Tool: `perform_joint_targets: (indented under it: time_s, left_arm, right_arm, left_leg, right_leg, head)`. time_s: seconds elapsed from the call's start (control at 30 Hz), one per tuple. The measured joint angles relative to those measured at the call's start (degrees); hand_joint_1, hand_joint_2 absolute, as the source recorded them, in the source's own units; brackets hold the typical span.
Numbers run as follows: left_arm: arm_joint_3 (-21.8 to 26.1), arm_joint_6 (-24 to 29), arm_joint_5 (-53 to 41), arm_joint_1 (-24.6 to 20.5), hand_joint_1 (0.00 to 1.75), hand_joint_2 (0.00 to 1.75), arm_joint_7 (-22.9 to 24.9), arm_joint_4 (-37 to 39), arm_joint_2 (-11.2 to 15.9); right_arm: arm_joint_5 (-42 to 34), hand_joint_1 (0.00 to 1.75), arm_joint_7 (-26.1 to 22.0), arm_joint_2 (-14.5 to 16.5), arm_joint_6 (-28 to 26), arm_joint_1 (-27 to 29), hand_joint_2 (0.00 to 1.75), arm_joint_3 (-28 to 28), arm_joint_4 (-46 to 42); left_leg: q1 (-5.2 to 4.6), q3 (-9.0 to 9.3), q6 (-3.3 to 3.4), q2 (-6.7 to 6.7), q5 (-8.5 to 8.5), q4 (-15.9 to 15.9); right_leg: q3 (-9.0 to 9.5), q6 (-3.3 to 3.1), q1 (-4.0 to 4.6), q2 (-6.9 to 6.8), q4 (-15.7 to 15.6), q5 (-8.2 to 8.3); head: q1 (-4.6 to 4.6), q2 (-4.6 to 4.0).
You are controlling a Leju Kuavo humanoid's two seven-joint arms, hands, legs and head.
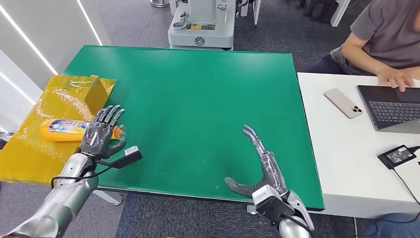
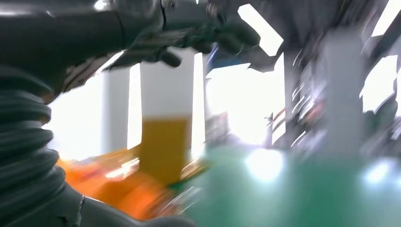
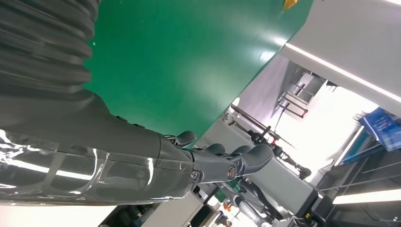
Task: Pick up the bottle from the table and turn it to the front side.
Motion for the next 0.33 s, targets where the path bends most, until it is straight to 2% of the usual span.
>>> perform_joint_targets:
  time_s: [0.07, 0.13, 0.23, 0.33]
  left_arm:
    - [5.8, 0.0, 8.2, 2.8, 0.00, 1.75, -6.6, -7.3, -3.3]
    - [8.7, 0.0, 18.1, 5.4, 0.00, 1.75, -8.6, -14.5, -5.6]
    - [9.2, 0.0, 30.4, 8.9, 0.00, 1.75, -9.0, -23.2, -7.9]
    - [7.8, -0.1, 39.1, 10.7, 0.00, 1.75, -9.0, -27.2, -8.7]
  right_arm:
    - [-0.4, 0.00, 0.0, 0.0, -0.1, -0.3, 1.75, 0.2, 0.3]
    - [-0.9, 0.00, -0.1, 0.0, -0.3, -0.4, 1.75, 0.4, 0.7]
    - [-1.5, 0.00, -0.2, 0.0, -0.8, -0.8, 1.75, 0.9, 1.4]
    - [-1.9, 0.00, -0.2, 0.0, -1.3, -1.2, 1.75, 1.4, 1.9]
  left_leg:
    - [0.00, 0.02, -0.05, 0.14, -0.07, 0.0]
    - [-0.01, 0.08, -0.08, 0.25, -0.16, 0.0]
    - [0.01, 0.10, -0.06, 0.16, -0.19, 0.0]
    - [0.04, 0.10, -0.06, 0.14, -0.18, 0.0]
  right_leg:
    - [0.01, 0.00, -0.01, 0.15, 0.0, 0.01]
    - [0.01, 0.00, -0.02, 0.27, 0.0, 0.02]
    - [0.03, 0.01, -0.01, 0.18, 0.0, 0.00]
    - [0.03, 0.00, 0.00, 0.15, 0.0, -0.01]
  head:
    - [0.00, 0.00]
    - [-0.01, 0.00]
    - [-0.01, 0.00]
    - [-0.01, 0.00]
